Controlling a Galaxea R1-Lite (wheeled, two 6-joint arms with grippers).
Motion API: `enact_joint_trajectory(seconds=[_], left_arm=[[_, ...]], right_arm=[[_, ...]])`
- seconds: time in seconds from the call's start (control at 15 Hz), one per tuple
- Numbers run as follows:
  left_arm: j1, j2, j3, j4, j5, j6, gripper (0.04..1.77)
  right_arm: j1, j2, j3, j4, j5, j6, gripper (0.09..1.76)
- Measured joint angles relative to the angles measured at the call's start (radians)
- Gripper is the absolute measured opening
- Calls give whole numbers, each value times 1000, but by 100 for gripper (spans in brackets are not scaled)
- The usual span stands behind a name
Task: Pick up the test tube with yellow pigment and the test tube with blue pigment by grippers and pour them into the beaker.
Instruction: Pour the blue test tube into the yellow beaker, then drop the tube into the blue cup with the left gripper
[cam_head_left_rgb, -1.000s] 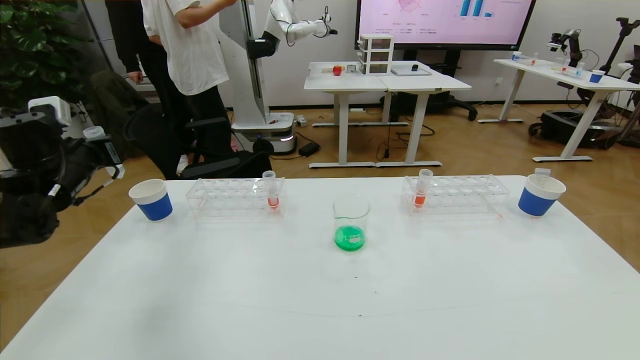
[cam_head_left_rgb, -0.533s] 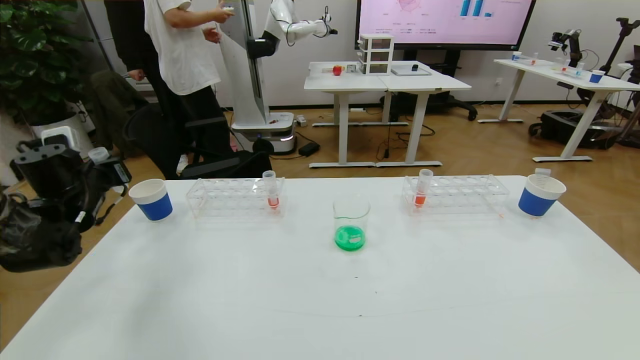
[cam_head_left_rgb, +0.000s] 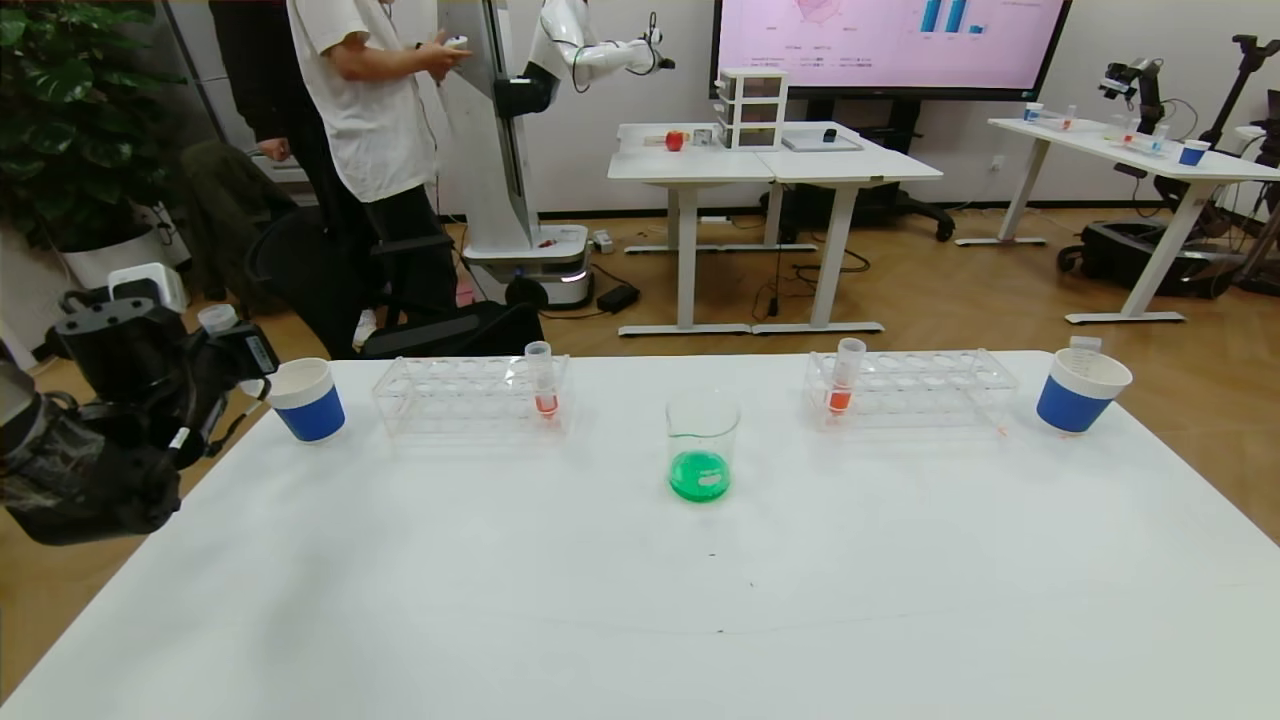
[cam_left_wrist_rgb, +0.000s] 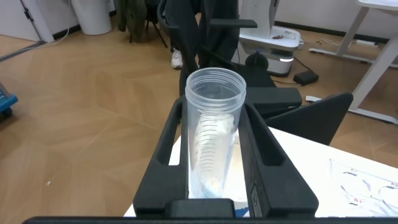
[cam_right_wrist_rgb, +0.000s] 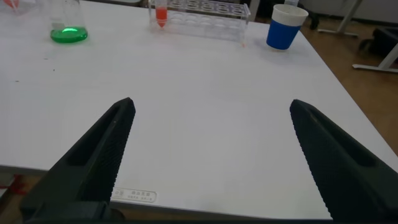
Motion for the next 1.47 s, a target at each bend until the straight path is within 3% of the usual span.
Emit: enact_joint_trajectory(seconds=[0.67,1.47], left_arm=[[-49,42,-61,3,1,6,51],[-62,155,-109,-8,7,9,51]], right_arm=[[0,0,0,0,0,0,174],[0,0,0,0,0,0,174]])
